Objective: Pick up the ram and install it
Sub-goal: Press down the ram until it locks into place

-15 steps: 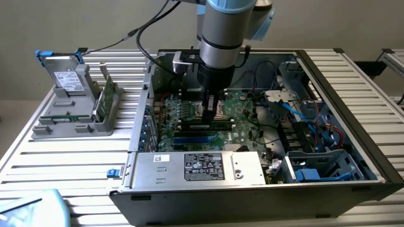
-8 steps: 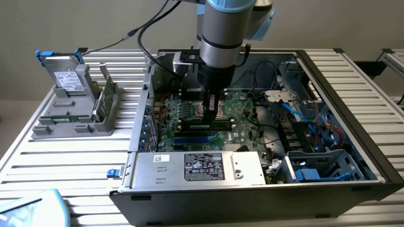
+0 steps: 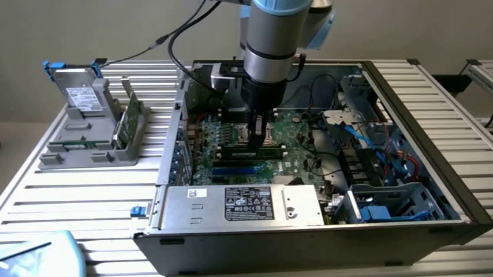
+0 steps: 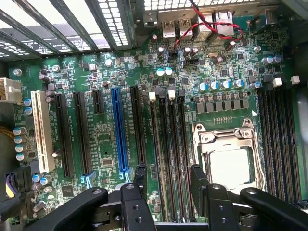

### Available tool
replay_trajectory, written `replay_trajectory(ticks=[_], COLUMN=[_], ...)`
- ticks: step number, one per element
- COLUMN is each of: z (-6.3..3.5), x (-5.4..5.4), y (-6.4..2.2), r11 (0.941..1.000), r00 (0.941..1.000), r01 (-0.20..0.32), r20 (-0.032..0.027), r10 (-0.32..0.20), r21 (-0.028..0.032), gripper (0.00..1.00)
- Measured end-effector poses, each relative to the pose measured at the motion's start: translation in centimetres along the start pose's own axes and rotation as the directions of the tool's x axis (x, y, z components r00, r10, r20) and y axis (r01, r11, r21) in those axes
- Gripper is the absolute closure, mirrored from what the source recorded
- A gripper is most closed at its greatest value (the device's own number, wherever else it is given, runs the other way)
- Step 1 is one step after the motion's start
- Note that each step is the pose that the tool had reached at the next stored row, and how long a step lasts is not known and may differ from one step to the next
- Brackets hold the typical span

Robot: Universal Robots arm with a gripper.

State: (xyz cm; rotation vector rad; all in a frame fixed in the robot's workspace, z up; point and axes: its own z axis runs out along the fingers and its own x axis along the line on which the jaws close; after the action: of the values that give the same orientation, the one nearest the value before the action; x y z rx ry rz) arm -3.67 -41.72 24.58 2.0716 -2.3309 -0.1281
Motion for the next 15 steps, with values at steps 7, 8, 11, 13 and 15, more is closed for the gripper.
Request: replay_trajectory(ticks=[7,8,11,13,15], z=[0.00,0.00,0.00,0.00,0.00], x=[0.00,0.00,0.00,0.00,0.00], y=[0.00,0.00,0.00,0.00,0.00], r11=[1.0000,1.0000,1.0000,1.0000,1.0000], r00=[1.0000,1.0000,1.0000,1.0000,1.0000], r01=[0.000,0.000,0.000,0.000,0.000], r20=[0.0000,0.0000,0.0000,0.0000,0.0000], r10=[0.000,0.000,0.000,0.000,0.000], r21=[0.0001,0.0001,0.0001,0.0001,0.0002], gripper=[0.60,0.60,0.69,0.81,0.87])
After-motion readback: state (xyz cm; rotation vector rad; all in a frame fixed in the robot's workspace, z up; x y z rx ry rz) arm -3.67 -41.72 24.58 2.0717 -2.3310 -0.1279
